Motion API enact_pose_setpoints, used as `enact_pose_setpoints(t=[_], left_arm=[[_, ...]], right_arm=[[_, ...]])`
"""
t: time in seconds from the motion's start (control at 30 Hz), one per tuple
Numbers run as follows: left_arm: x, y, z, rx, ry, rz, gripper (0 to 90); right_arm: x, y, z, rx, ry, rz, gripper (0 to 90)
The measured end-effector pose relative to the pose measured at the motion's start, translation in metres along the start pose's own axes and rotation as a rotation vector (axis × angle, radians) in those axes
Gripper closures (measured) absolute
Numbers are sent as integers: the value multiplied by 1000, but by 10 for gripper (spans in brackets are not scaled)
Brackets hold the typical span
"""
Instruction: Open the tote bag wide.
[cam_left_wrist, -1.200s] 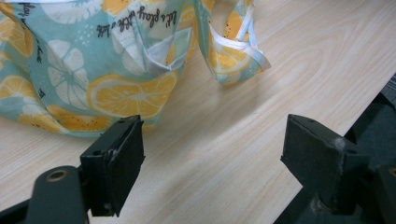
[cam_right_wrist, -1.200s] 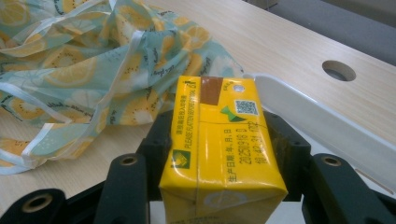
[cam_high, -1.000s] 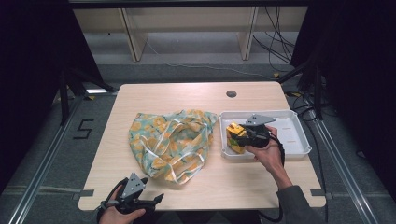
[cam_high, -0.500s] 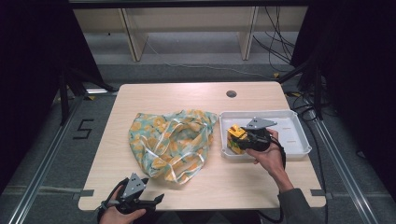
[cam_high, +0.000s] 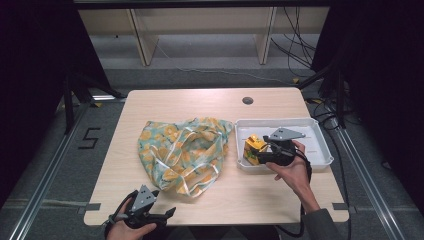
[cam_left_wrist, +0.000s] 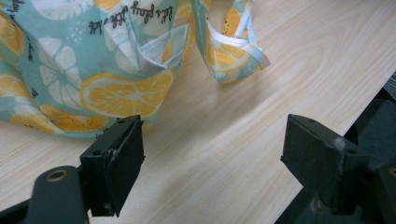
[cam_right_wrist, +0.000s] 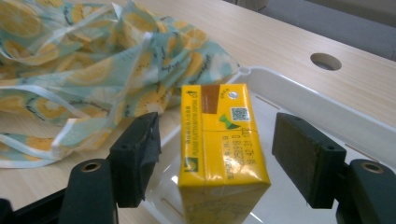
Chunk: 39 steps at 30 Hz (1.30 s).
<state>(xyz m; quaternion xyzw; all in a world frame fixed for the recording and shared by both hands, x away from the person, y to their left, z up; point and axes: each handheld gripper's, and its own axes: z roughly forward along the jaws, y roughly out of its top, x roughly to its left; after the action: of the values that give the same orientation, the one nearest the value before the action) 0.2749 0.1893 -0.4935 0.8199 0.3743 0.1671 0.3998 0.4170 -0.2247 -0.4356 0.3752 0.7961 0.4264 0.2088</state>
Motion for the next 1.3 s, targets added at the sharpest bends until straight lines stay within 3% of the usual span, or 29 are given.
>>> enact_pose_setpoints(t=[0.13,0.2,0.27,0.37,0.4,0.43,0.5,0.63,0.73,0.77,0.8,0.87,1.1,1.3], left_arm=[[1,1,0,-7,-4,12,200],[1,1,-1,4,-1,21,201],[1,1,-1,1,-3,21,201],[1,1,0,-1,-2,19,201],[-1,0,1,-8,-4,-3,201],[-1,0,1,-8,-5,2,201],[0,1,1,12,7,7,201],[0,1,1,8,-4,2,201],[-1,1,1,7,-3,0,201],[0,1,1,17,-4,7,201],[0,1,1,23,0,11,201],[-1,1,1,10,-3,1,201],[0,1,1,7,0,1,201],[0,1,1,19,1,10,201]], right_arm=[[3,0,-14,-15,-9,0,331],[4,-1,-20,-24,-15,-12,382],[7,-3,-27,-21,-15,23,500],[7,-6,-34,-18,-2,-18,726],[8,-7,-34,-14,13,-31,768],[9,-7,-34,-13,14,-49,832],[11,-8,-32,-9,20,-75,873],[14,-10,-26,3,25,-94,900],[17,-10,-24,27,36,-78,900],[16,-10,-22,15,34,-102,900],[19,-11,-21,25,31,-79,900],[17,-11,-19,24,36,-118,900],[16,-12,-21,53,28,-105,900],[12,-13,-21,42,16,-116,900]])
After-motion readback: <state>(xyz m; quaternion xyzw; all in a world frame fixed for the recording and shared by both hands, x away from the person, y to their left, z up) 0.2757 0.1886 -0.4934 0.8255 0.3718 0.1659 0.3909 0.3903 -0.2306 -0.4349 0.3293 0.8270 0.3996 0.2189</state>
